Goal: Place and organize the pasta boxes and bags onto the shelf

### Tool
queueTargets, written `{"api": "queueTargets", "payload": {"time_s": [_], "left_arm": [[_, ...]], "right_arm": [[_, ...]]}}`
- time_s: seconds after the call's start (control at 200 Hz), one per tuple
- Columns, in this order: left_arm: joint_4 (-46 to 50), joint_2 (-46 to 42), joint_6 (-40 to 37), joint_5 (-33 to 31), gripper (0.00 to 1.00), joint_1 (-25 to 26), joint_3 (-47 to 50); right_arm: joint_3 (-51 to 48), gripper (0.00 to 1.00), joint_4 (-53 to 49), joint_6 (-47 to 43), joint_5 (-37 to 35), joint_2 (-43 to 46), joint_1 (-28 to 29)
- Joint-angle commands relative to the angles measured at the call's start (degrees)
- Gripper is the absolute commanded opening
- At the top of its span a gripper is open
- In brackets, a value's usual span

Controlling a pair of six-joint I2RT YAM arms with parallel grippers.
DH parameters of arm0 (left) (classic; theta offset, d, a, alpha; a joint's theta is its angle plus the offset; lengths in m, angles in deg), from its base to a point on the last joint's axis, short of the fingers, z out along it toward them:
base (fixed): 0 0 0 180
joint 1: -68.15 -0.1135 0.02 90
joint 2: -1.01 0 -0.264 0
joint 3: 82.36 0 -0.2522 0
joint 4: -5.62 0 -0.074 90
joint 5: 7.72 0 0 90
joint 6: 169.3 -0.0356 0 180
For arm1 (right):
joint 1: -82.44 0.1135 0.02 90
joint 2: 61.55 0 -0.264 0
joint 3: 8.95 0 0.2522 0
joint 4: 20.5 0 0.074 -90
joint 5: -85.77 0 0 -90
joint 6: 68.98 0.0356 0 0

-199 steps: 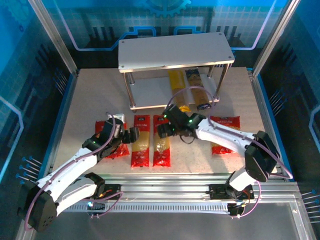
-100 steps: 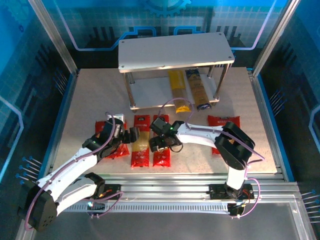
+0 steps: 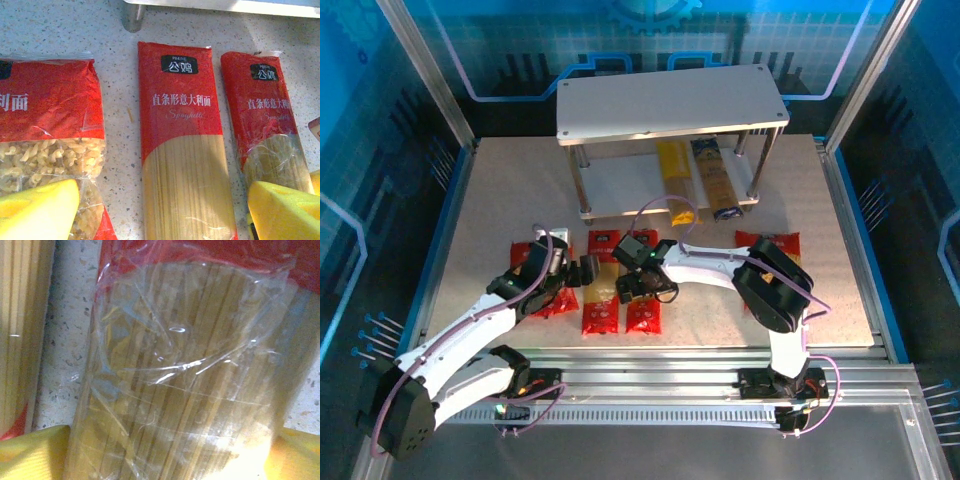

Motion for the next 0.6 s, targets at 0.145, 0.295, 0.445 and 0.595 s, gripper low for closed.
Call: {"api": "queueTargets", "payload": {"time_s": [0.145,0.295,0.445,0.595], "left_arm": [[-0.98,-0.13,-1.19,-1.41,0.89,0.24,0.15],[-0.94,-0.38,-1.3,-1.52,0.88,0.17,0.15],[-0.89,-0.75,-1.23,-1.59,0.88,0.08,0.28],[-0.78,-1.1,-1.26,-1.59,0.88,0.0,0.09]], "right_arm": [[-0.83,0.59,-1.63,0.06,3.07,-1.11,0.86],[-1.83,0.38,-3.3,-0.23,2.85,1.05,1.2],[-2.64,0.14,-4.04,-0.8,3.29,4.99,1.63],[-1.07,0.0,-5.3,-2.06,2.62,8.69,1.66]]}}
